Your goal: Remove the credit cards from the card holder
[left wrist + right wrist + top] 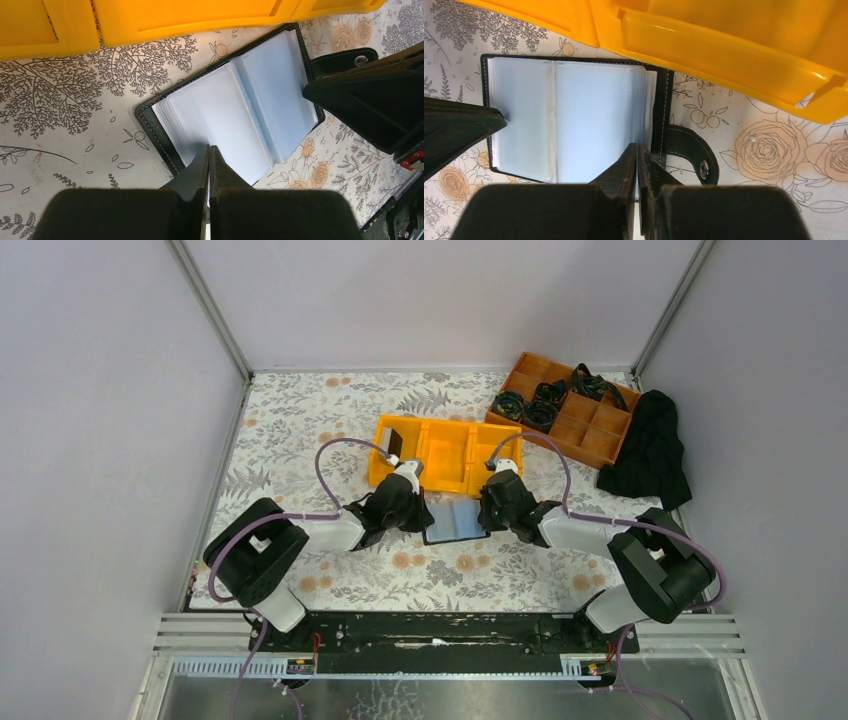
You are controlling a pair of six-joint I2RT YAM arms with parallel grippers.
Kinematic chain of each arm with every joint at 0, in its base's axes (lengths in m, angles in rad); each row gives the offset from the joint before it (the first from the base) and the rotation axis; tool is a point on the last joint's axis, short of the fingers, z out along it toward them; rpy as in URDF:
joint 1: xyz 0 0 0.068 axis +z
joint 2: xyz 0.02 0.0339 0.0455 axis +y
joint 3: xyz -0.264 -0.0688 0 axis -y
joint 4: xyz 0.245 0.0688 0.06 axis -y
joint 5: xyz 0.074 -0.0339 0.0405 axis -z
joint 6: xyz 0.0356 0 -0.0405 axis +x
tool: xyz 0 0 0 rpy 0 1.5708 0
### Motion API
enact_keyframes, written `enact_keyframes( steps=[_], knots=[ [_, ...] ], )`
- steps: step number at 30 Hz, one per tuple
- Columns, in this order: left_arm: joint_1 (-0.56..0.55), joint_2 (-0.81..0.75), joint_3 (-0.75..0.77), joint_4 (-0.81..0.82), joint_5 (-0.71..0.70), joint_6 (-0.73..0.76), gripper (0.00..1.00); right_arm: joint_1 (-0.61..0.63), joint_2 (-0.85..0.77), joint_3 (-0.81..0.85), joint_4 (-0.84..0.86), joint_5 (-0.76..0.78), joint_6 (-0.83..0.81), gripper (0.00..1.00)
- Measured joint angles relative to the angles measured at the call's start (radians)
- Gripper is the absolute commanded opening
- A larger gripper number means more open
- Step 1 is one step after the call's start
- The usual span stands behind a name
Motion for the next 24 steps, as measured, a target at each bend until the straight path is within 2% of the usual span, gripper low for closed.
enact_keyframes(
  steps=[13,24],
  knots=[
    [0.000,0.010,0.009,-0.001,0.001,0.002,0.00,0.023,0.047,0.002,0.092,-0.085,0.030,0.08],
    [0.000,0.026,0.024,0.000,0.013,0.009,0.00,0.048,0.016,0.040,0.036,-0.111,0.028,0.08]
  ],
)
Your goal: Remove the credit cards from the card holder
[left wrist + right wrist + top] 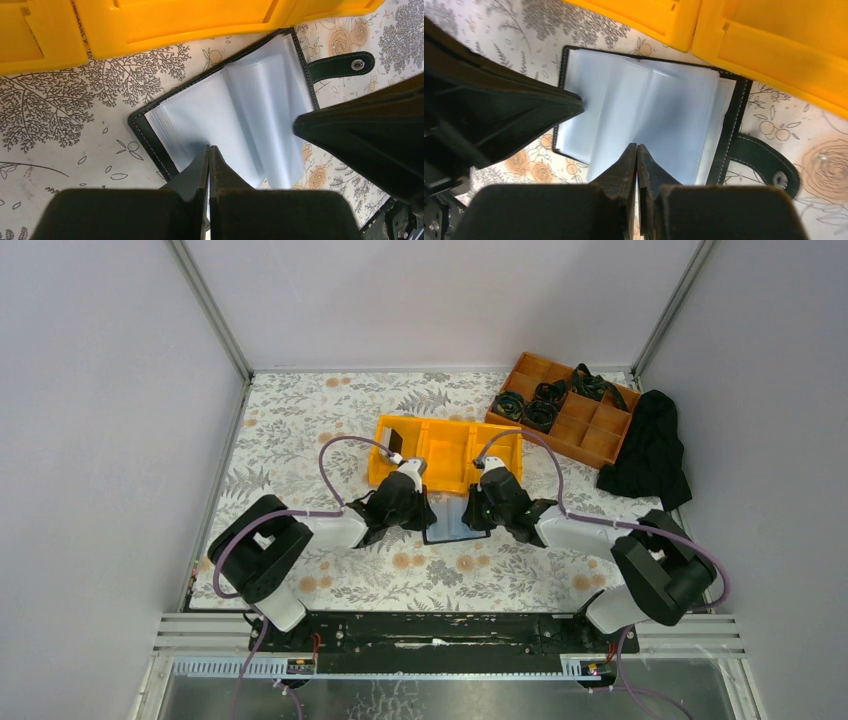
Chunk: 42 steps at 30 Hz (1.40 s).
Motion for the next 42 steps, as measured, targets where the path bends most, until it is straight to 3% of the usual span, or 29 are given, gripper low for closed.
enact_keyframes(
  steps=[7,18,23,30,37,42],
  knots=[
    [0.000,0.007,0.008,-0.001,0.005,0.000,0.00,0.006,-0.151,0.013,-0.055,0.039,-0.019,0.09],
    [-0.005,0.026,0.057,-0.057,0.025,0.006,0.00,0.009,-0.164,0.022,-0.076,0.040,-0.028,0.10],
    [-0.010,0.020,0.062,-0.080,0.025,0.007,0.00,0.010,-0.117,0.029,-0.045,0.034,-0.031,0.04],
    [-0.013,-0.095,0.010,-0.147,0.025,0.006,0.00,0.010,0.003,-0.006,0.024,0.044,-0.030,0.04],
    [-0.013,-0.147,-0.014,-0.144,0.025,0.005,0.00,0.010,0.025,-0.014,0.041,0.044,-0.030,0.04],
    [-0.013,-0.105,-0.048,-0.138,0.024,-0.018,0.14,0.010,0.025,-0.034,0.061,0.043,-0.025,0.04]
  ],
)
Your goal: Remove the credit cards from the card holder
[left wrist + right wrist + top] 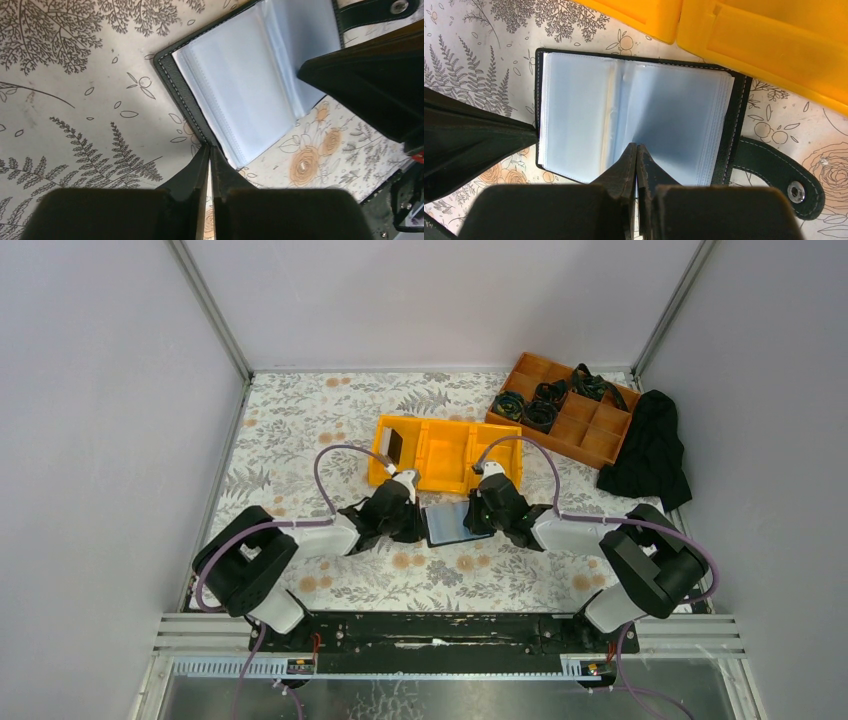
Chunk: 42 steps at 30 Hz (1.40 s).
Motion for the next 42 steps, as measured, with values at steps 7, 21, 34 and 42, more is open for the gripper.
enact_keyframes(
  steps=[7,21,34,42],
  knots=[
    [0.000,0.019,-0.008,0.017,-0.005,-0.018,0.19,0.000,0.000,-0.014,0.020,-0.001,0.010,0.04],
    [0.000,0.049,0.018,0.029,0.009,-0.018,0.27,0.000,0.004,-0.034,0.067,-0.003,0.019,0.04],
    [0.000,0.000,0.060,-0.078,-0.010,0.024,0.65,0.000,0.023,-0.034,0.095,-0.007,0.022,0.04],
    [0.002,-0.110,0.083,-0.195,-0.088,0.037,0.65,0.000,0.028,-0.034,0.103,-0.010,0.023,0.04]
  ],
)
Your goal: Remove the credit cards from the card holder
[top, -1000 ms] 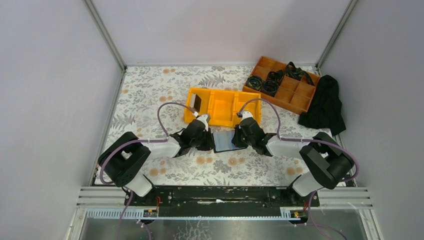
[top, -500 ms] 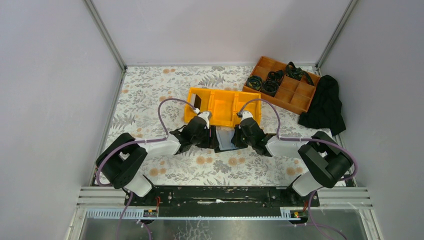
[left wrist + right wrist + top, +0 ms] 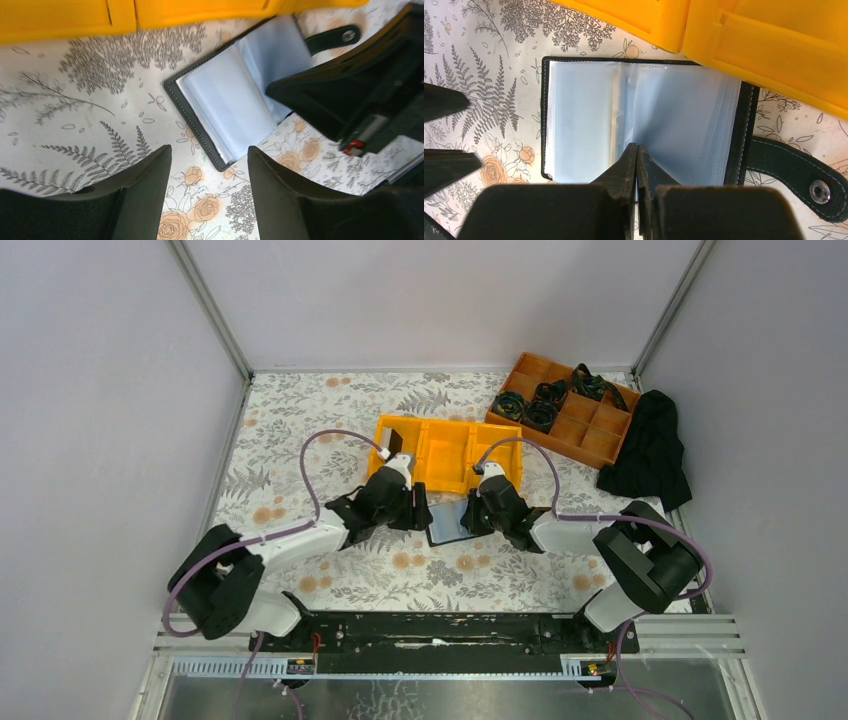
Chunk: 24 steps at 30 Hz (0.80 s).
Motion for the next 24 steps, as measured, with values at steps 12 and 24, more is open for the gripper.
enact_keyframes(
  steps=[12,24],
  knots=[
    [0.008,0.027,-0.022,0.174,0.183,-0.058,0.64,0.000,0.004,0.000,0.008,-0.001,0.006,0.04],
    [0.008,0.135,-0.021,0.202,0.204,-0.066,0.65,0.000,0.004,0.000,0.008,-0.001,0.006,0.04]
  ],
)
